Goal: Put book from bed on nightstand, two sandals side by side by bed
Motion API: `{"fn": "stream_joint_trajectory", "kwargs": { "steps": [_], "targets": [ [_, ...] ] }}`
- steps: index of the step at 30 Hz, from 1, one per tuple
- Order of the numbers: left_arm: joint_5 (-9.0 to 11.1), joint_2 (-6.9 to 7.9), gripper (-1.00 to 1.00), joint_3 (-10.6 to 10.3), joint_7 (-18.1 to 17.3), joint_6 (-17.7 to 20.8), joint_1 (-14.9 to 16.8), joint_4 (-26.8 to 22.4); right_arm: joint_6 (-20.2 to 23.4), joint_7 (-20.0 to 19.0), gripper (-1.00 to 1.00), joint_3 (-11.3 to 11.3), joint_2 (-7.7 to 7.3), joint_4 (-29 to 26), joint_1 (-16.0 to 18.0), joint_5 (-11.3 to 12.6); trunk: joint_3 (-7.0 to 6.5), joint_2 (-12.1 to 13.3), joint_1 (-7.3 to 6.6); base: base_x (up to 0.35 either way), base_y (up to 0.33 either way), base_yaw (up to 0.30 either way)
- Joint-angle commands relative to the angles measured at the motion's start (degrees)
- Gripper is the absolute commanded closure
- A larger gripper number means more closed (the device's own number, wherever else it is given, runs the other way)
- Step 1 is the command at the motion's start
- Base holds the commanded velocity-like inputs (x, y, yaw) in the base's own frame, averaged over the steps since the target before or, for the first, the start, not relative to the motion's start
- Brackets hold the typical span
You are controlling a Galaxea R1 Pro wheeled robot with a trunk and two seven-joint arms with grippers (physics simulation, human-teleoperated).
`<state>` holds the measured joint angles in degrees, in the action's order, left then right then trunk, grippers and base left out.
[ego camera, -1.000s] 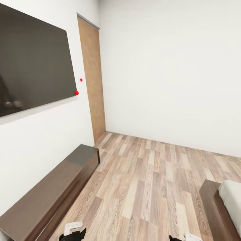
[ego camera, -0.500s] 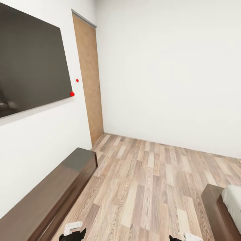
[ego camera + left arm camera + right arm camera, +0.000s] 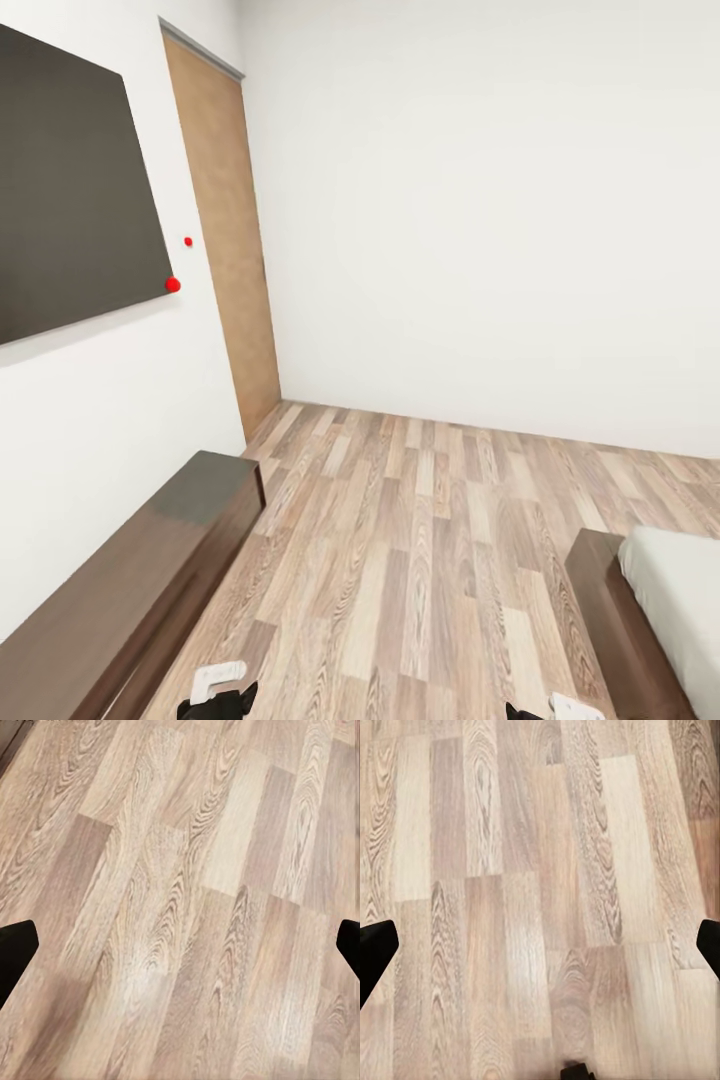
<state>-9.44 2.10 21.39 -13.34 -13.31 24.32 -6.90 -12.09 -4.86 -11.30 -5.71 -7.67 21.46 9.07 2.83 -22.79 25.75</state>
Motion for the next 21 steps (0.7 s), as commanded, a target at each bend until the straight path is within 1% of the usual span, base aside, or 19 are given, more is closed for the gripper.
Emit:
{"fn": "stream_joint_trajectory", "kwargs": {
  "steps": [1, 11, 14, 21],
  "targets": [
    [-0.6, 0.01, -1.00, 0.5, -0.2, -0.2, 0.0, 0.0, -0.2, -0.5, -1.00, -0.2, 0.00, 0.1, 0.1, 0.6, 0.13, -0.1, 0.04, 0.000, 0.000, -0.217],
    [-0.6, 0.01, -1.00, 0.5, -0.2, -0.2, 0.1, 0.0, -0.2, -0.5, -1.00, -0.3, 0.00, 0.1, 0.1, 0.6, 0.13, -0.1, 0.04, 0.014, 0.000, -0.204],
    [-0.6, 0.01, -1.00, 0.5, -0.2, -0.2, 0.0, 0.0, -0.2, -0.4, -1.00, -0.2, 0.00, 0.1, 0.1, 0.6, 0.13, -0.1, 0.04, 0.229, 0.000, -0.070],
    [-0.6, 0.01, -1.00, 0.5, -0.2, -0.2, 0.0, 0.0, -0.3, -0.3, -1.00, -0.3, 0.00, 0.1, 0.1, 0.6, 0.13, -0.1, 0.04, 0.306, 0.000, -0.016]
  ]
}}
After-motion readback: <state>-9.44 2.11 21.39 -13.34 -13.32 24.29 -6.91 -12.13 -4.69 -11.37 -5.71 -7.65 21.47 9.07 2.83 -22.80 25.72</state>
